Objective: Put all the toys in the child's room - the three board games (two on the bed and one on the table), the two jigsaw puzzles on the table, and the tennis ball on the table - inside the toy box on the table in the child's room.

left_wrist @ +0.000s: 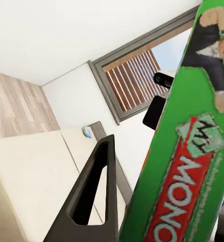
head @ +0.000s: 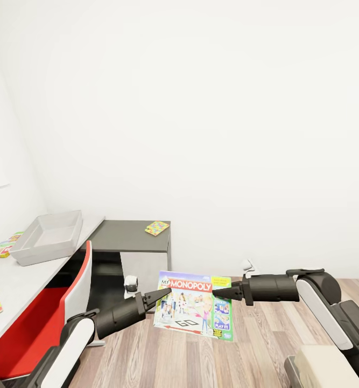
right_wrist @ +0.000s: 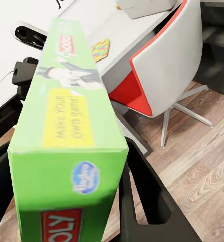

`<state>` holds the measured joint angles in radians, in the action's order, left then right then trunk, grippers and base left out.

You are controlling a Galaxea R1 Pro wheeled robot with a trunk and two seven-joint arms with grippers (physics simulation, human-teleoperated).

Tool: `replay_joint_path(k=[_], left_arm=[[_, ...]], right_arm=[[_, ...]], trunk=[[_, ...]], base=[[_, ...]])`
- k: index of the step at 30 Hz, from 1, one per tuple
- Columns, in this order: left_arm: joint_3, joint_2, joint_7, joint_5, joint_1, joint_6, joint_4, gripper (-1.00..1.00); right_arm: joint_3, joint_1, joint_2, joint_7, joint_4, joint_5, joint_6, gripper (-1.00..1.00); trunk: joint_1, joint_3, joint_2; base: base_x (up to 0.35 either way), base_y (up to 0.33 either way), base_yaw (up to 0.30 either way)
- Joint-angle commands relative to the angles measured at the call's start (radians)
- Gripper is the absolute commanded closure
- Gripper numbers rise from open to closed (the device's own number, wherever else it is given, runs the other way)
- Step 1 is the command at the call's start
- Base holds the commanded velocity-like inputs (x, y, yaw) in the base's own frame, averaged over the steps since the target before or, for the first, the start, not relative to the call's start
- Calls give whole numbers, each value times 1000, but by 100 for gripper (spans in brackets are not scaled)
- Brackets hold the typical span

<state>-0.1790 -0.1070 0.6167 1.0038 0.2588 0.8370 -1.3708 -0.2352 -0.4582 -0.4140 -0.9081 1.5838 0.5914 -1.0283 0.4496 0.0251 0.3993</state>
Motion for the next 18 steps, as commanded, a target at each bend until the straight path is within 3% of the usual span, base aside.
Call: replay_joint_path(k=[1, 11, 12, 18], left_arm=[[-1, -1, -2, -12, 0, -3, 1, 100], [-1, -1, -2, -11, 0, -3, 1, 100], [-1, -1, -2, -11, 0, -3, 1, 100], [-1, -2, -2, -11, 0, -3, 1, 100]], right_arm=[[-1, 0, 0, -5, 1, 33, -19, 100], [1, 0, 0, -4, 1, 33, -19, 100], [1, 0, 0, -4, 1, 33, -19, -100], [3, 0, 1, -4, 1, 30, -19, -100]], trunk=[[0, 0, 1], [0, 0, 1], [0, 0, 1], [0, 0, 1]], base=[[0, 0, 0], [0, 0, 0], [0, 0, 0], [0, 0, 0]])
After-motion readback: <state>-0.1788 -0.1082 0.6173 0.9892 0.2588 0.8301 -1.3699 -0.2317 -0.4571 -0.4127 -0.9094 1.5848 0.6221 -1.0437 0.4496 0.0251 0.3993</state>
